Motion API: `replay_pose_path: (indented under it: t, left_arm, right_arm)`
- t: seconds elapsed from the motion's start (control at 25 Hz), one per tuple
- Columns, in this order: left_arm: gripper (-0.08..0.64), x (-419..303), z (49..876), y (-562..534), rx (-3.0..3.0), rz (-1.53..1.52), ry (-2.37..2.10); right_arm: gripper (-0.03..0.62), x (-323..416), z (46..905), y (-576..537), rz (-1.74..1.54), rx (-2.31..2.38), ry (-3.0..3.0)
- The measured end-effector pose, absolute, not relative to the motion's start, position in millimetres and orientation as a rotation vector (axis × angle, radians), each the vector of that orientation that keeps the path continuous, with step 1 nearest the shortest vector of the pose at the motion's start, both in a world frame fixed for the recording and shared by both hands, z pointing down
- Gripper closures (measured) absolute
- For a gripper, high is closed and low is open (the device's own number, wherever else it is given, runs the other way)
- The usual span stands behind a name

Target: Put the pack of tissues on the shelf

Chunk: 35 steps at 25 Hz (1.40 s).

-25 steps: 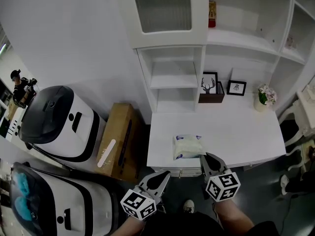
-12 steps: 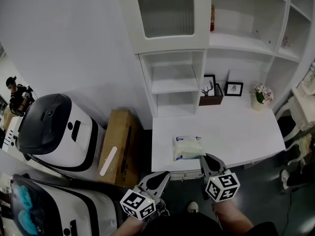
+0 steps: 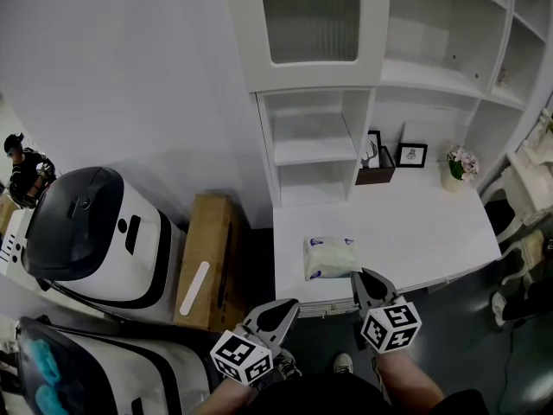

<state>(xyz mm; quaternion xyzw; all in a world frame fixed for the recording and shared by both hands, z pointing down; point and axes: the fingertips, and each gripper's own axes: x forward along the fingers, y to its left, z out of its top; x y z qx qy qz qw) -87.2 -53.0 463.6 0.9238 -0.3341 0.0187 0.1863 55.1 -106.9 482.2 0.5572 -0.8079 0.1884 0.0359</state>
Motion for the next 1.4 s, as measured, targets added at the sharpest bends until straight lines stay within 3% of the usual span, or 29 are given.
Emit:
replay_pose_path:
  t: [0.6, 1.4]
  left_arm:
    - [0.557, -142, 468, -70, 2.639, 0.058, -0.832]
    - [0.557, -152, 461, -79, 2.659, 0.017, -0.831]
  right_arm:
    - [0.584, 6, 485, -115, 0.565, 1.825, -2.414]
    - [0.584, 0, 476, -132, 0.528, 1.844, -2.401]
